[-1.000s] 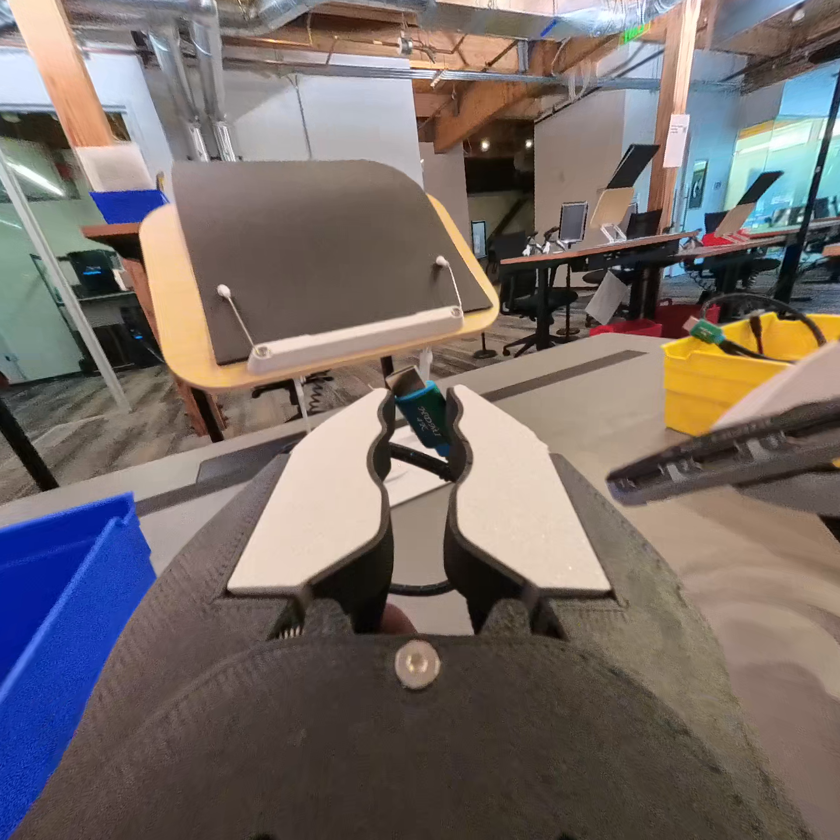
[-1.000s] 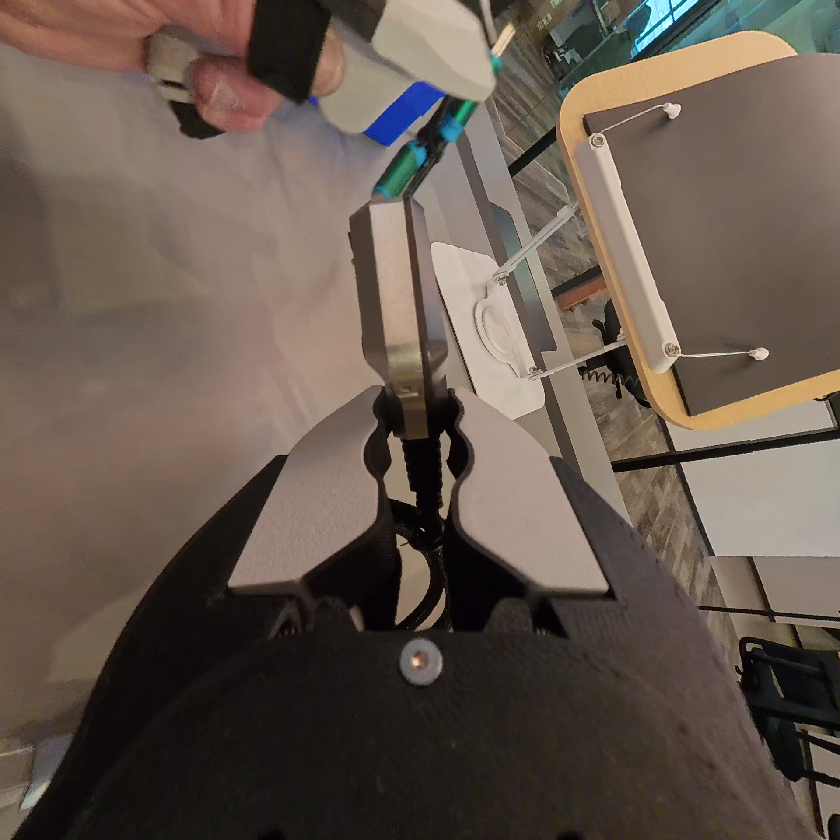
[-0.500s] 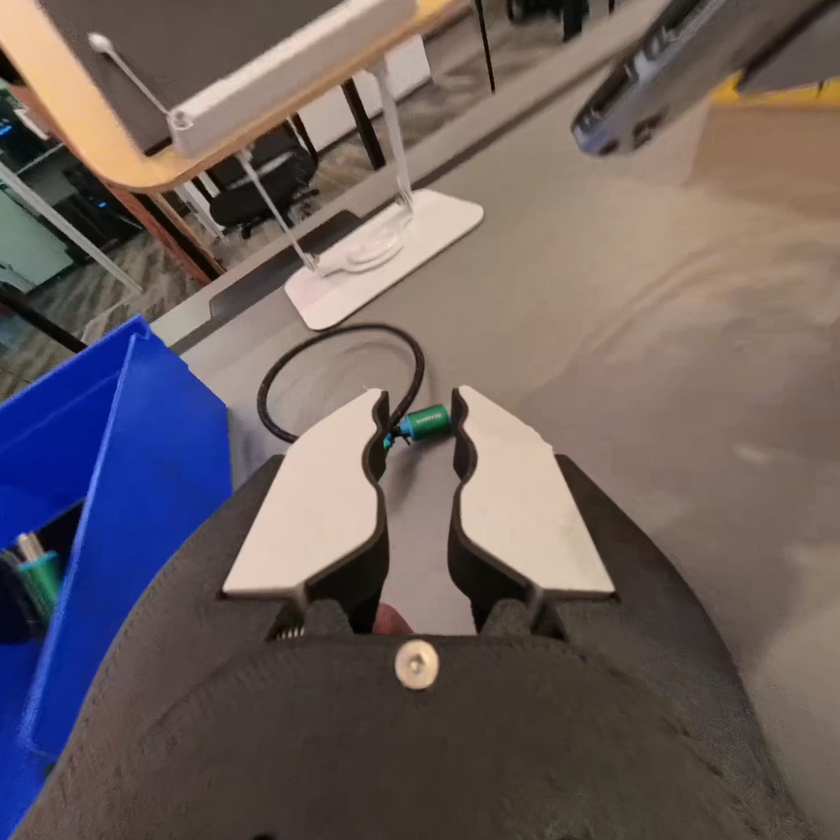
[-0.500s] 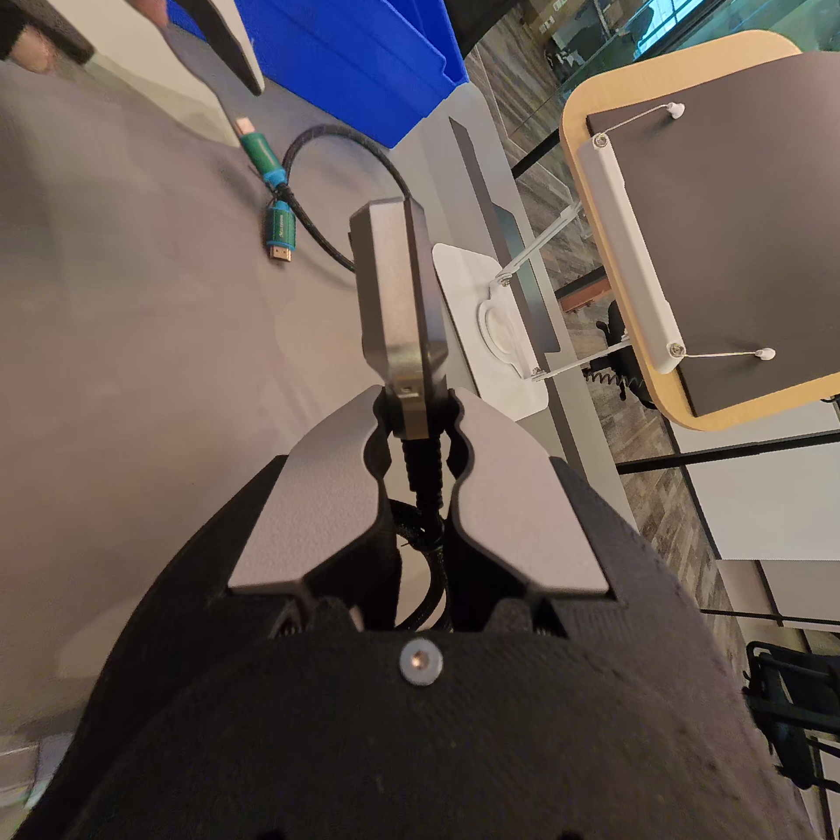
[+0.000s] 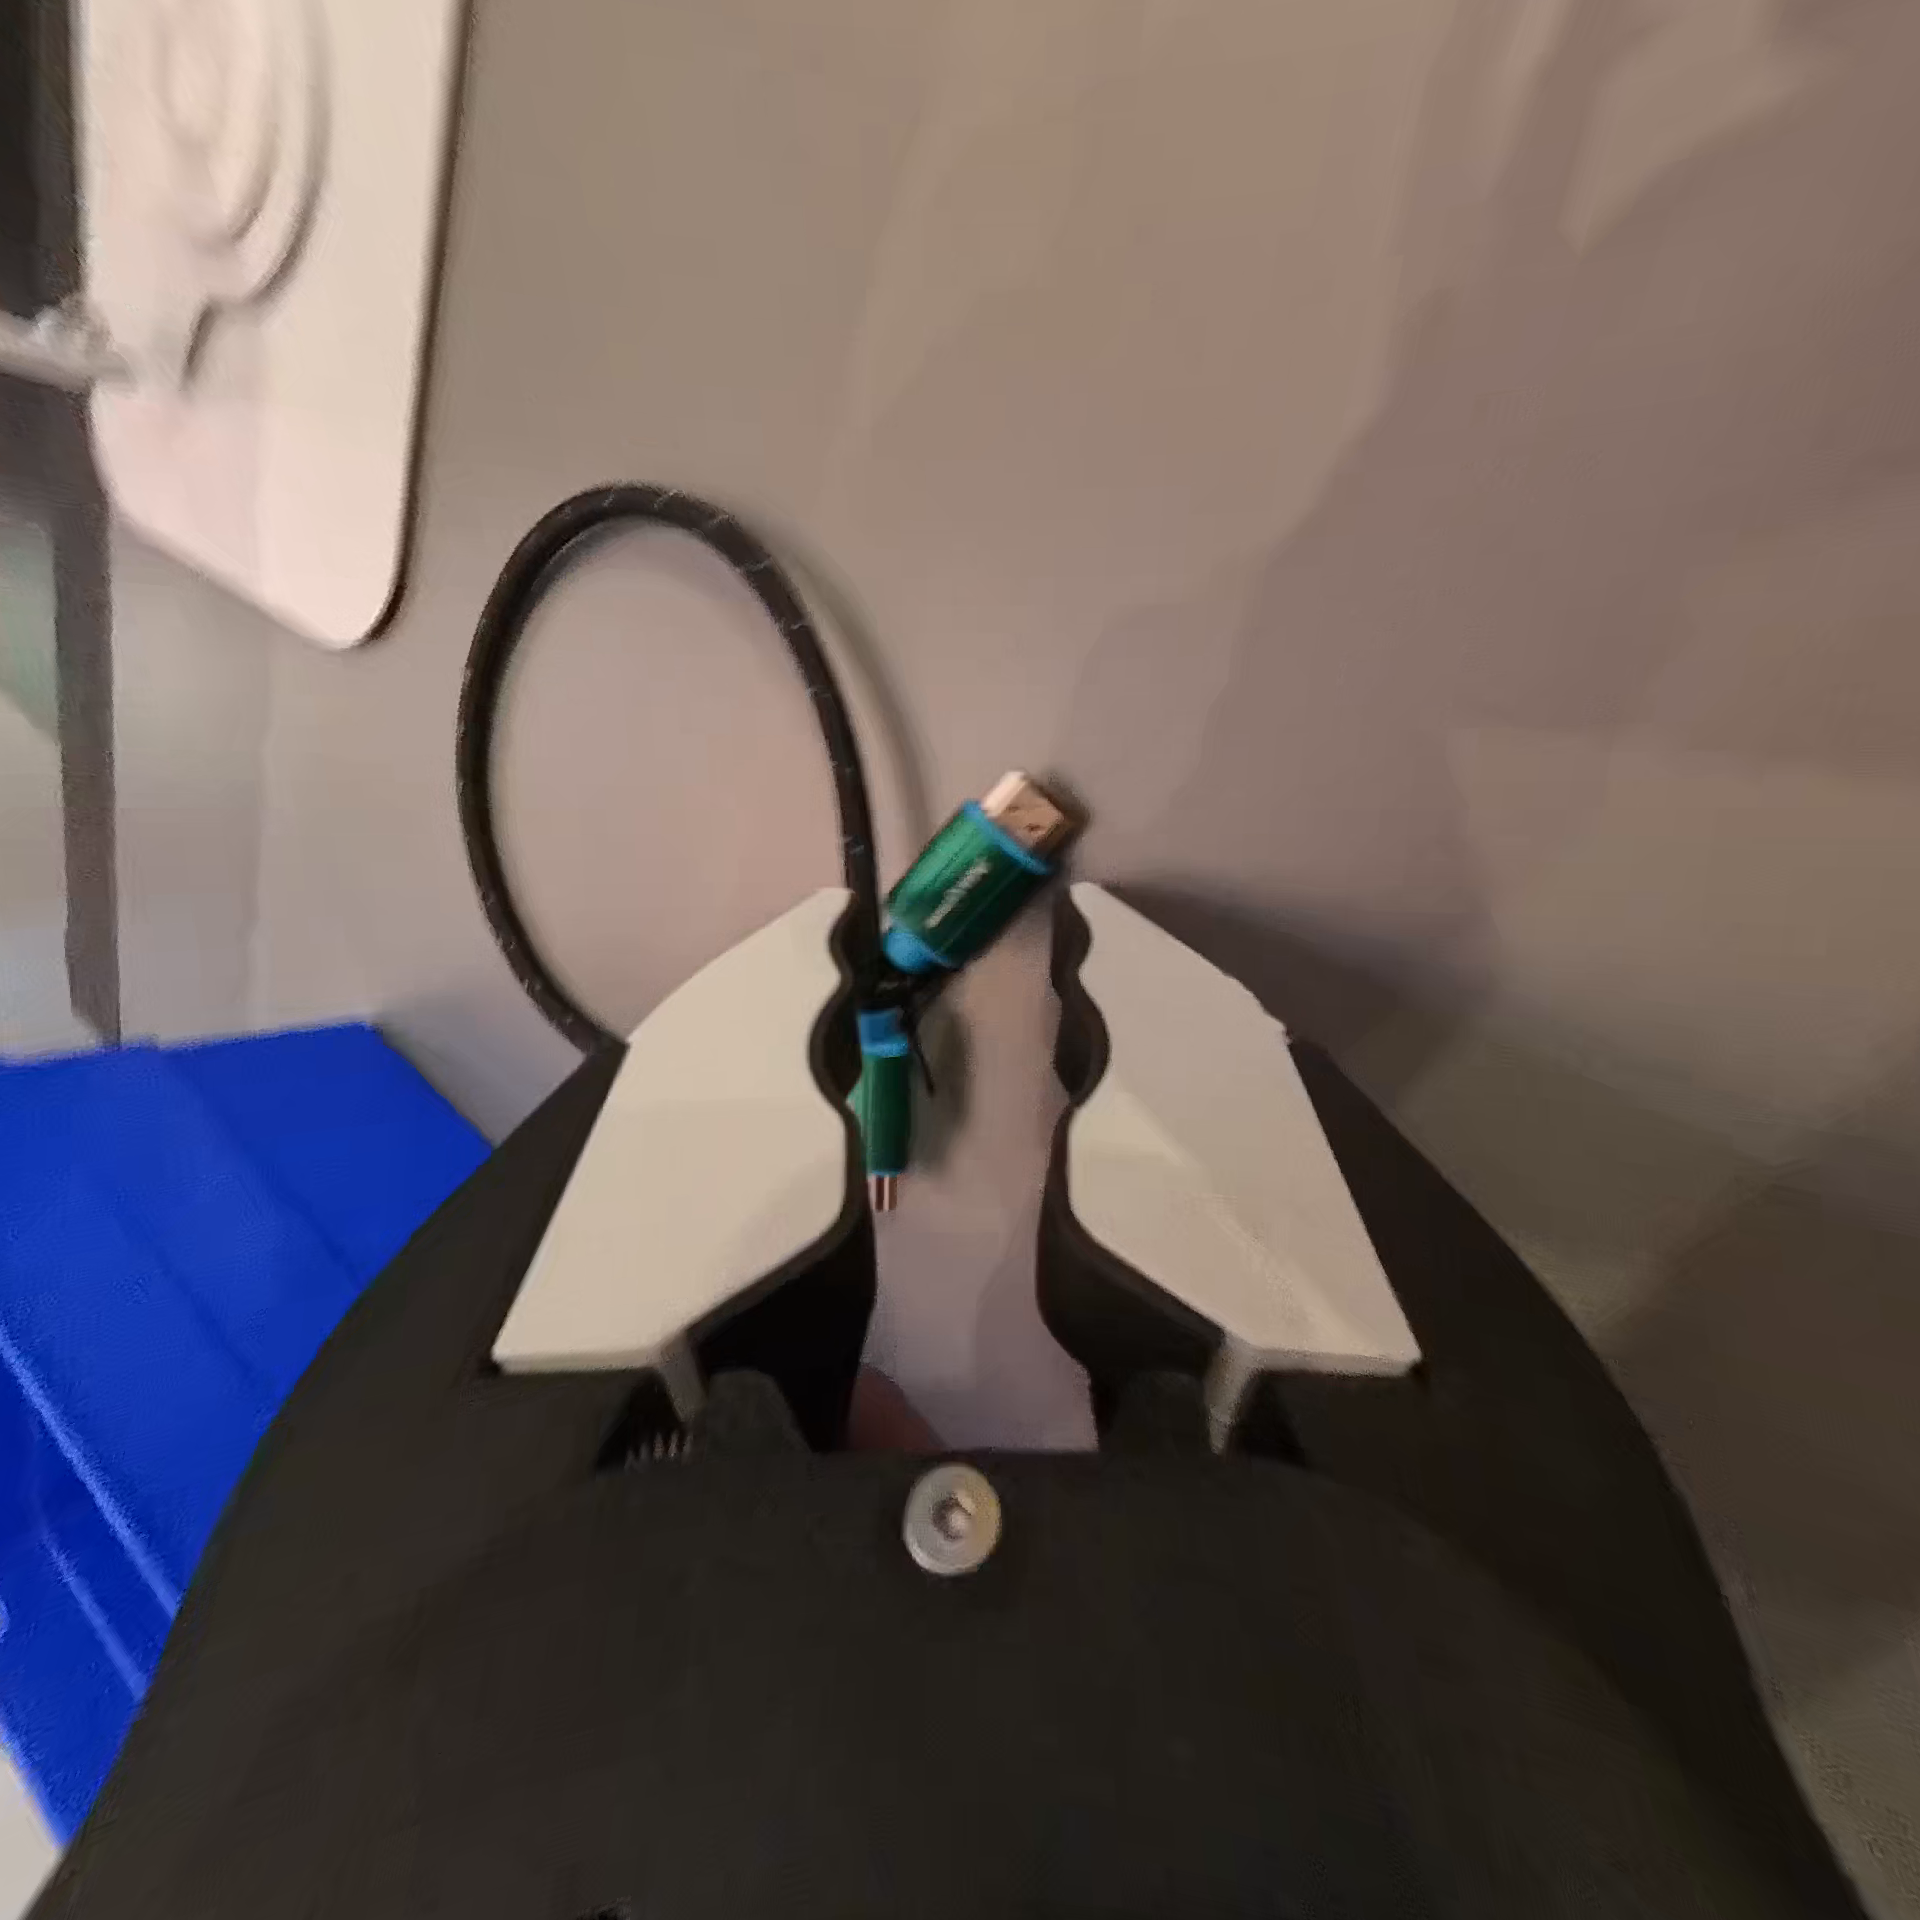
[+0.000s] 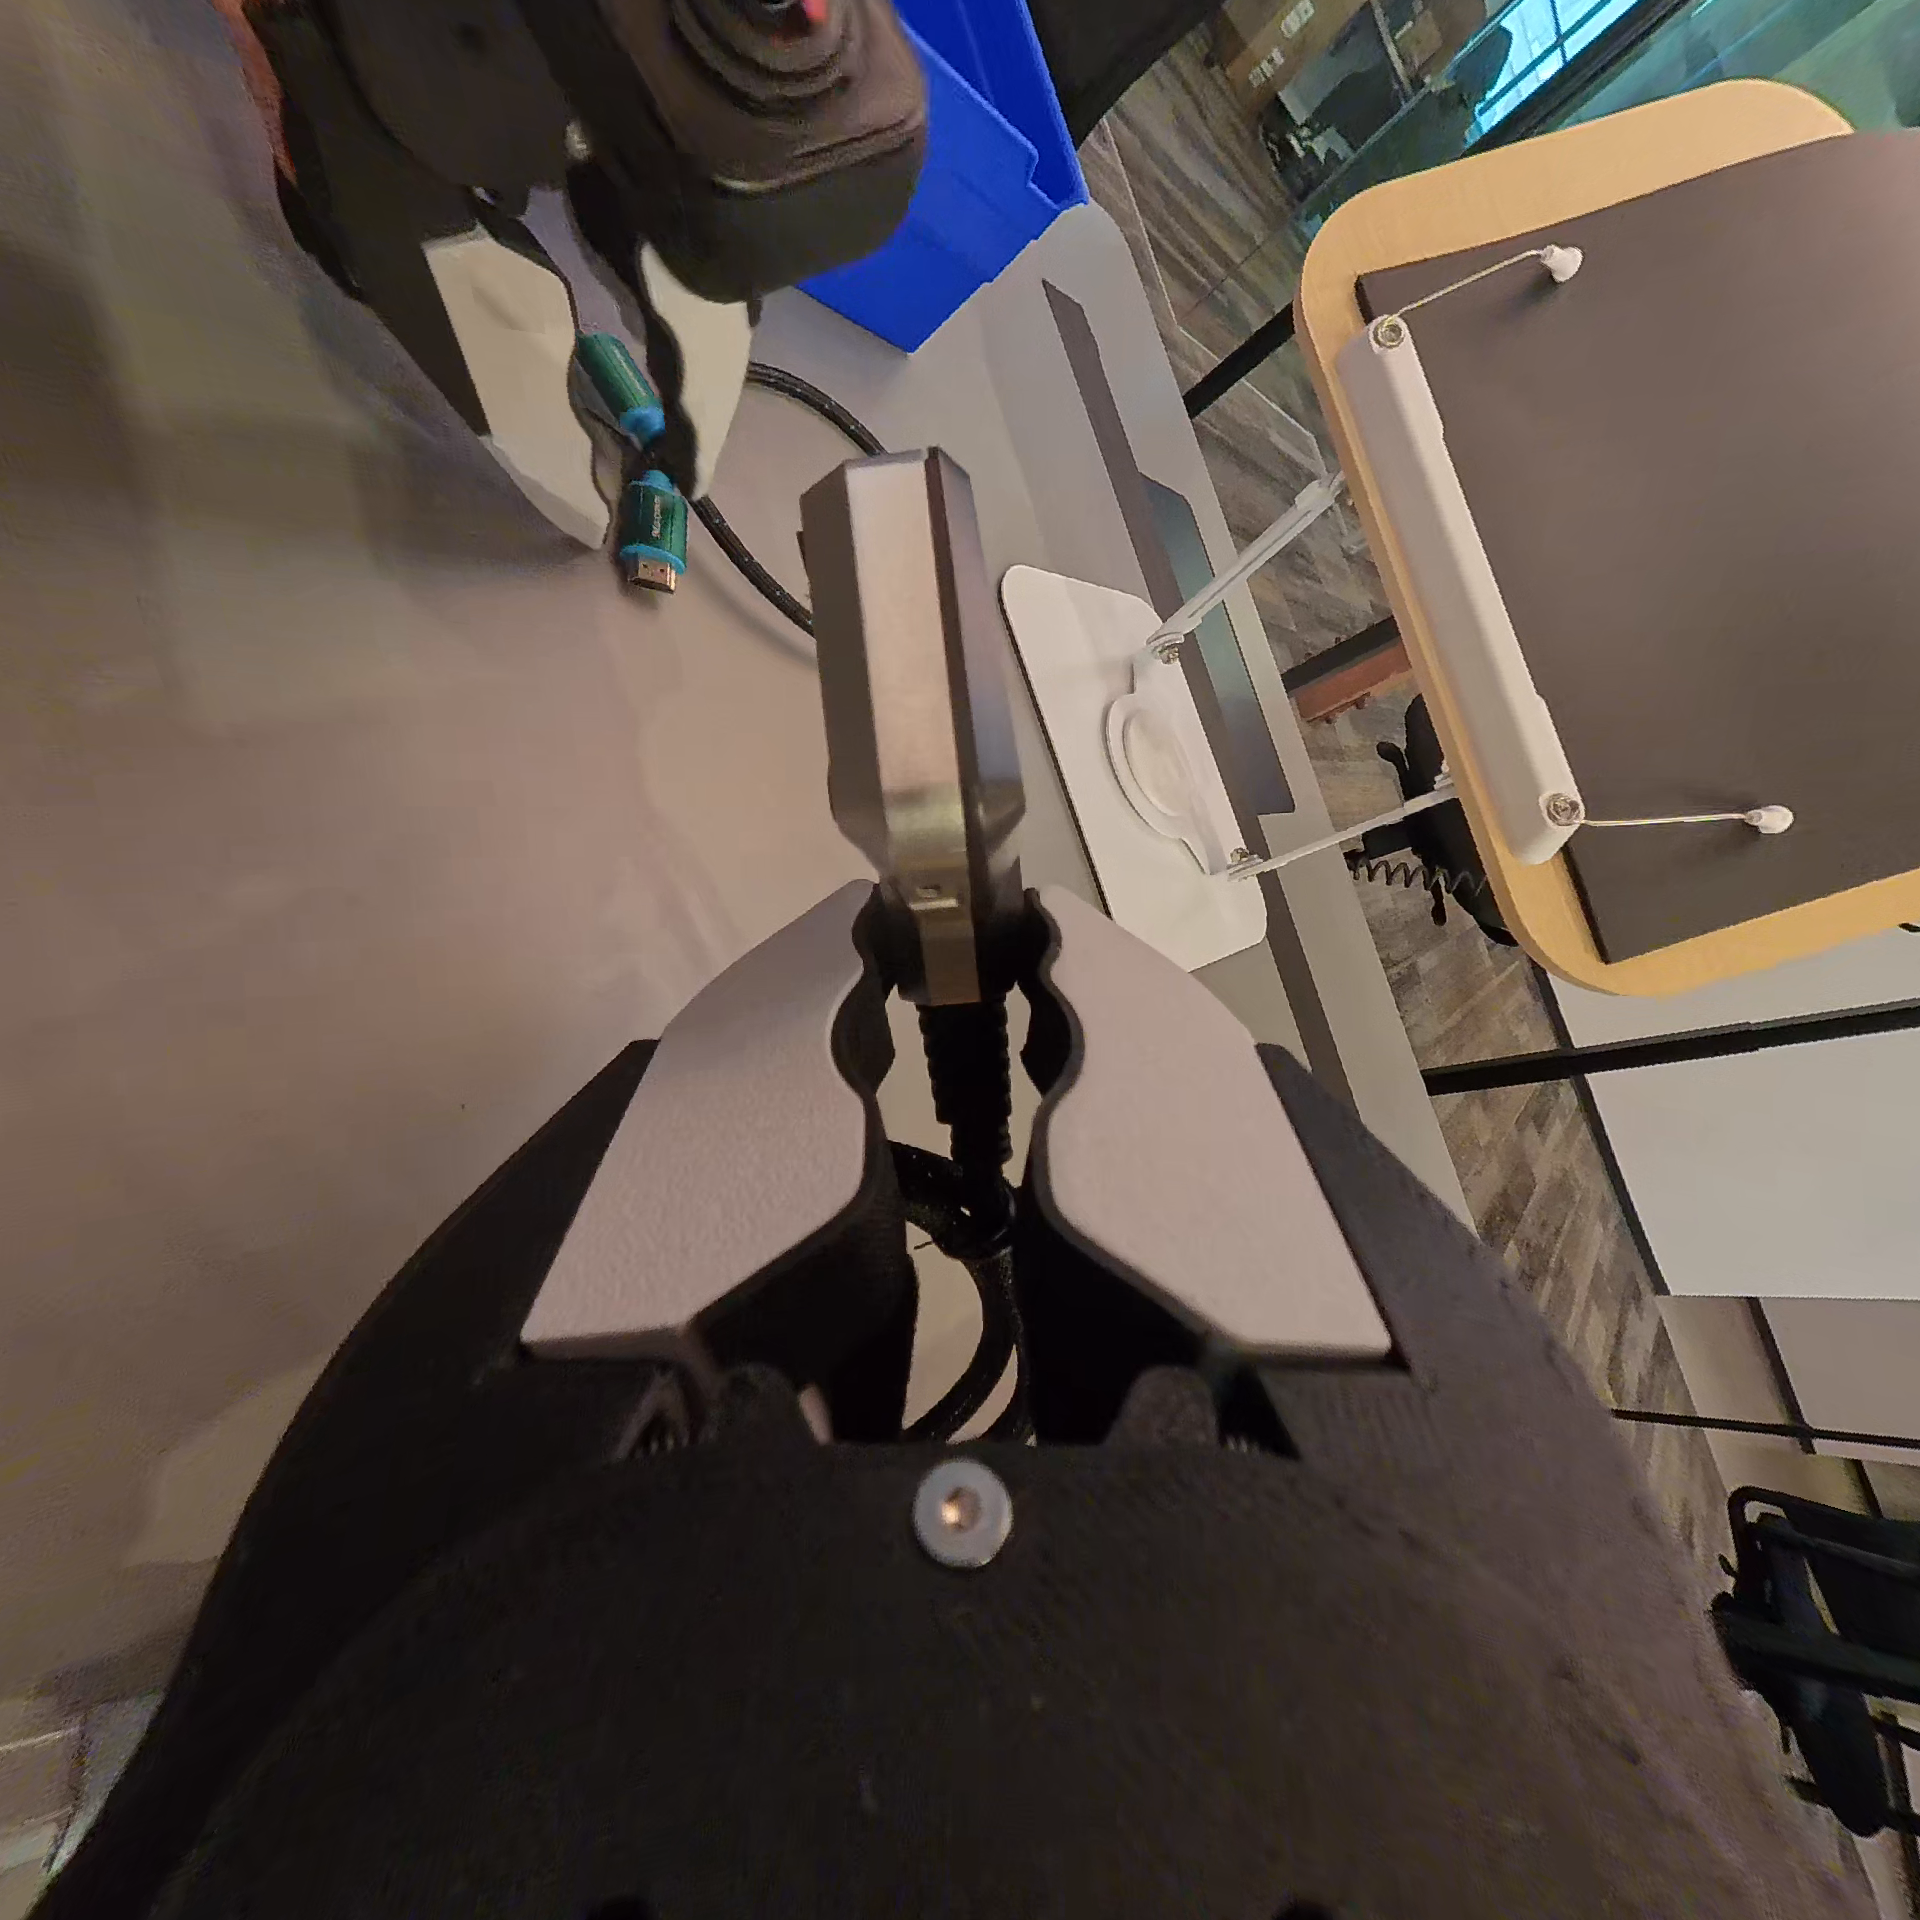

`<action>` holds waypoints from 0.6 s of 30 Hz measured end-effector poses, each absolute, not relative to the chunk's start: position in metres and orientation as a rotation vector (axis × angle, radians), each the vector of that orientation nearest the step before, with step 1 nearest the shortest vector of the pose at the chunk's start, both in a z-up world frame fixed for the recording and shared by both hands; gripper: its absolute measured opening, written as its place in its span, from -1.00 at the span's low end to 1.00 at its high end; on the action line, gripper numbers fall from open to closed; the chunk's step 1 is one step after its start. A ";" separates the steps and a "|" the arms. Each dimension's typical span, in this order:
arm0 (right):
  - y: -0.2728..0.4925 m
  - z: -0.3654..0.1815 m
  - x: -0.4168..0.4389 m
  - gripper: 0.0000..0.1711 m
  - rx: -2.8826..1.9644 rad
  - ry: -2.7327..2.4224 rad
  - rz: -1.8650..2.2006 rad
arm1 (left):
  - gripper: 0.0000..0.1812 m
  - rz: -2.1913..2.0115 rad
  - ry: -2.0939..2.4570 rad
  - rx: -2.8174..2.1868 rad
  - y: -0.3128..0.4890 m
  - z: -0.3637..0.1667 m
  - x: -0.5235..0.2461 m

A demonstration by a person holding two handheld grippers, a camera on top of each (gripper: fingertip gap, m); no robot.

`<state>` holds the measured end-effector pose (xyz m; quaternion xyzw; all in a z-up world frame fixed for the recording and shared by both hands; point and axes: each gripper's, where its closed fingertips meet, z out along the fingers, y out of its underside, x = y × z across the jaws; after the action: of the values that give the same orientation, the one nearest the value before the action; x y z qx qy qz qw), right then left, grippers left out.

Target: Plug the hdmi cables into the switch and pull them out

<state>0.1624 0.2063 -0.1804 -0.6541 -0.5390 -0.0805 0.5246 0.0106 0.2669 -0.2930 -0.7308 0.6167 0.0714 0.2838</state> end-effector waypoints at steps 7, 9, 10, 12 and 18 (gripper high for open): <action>0.207 -0.181 0.163 -0.75 -1.568 -1.281 -0.172 | -0.73 0.153 1.883 -1.935 0.259 -0.297 0.009; 0.207 -0.181 0.163 -0.75 -1.569 -1.277 -0.163 | -0.71 0.162 1.891 -1.967 0.262 -0.297 0.007; 0.207 -0.180 0.163 -0.75 -1.569 -1.275 -0.162 | -0.72 0.193 1.887 -1.966 0.267 -0.297 0.007; 0.206 -0.180 0.164 -0.75 -1.569 -1.275 -0.166 | -0.64 0.213 1.891 -1.941 0.271 -0.295 0.007; 0.207 -0.180 0.163 -0.75 -1.569 -1.273 -0.158 | -0.62 0.238 1.877 -1.961 0.281 -0.295 -0.001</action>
<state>0.1631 0.2073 -0.1802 -0.6571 -0.5331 -0.0663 0.5288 -0.0013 0.2806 -0.2947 -0.7041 0.6740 0.0854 0.2068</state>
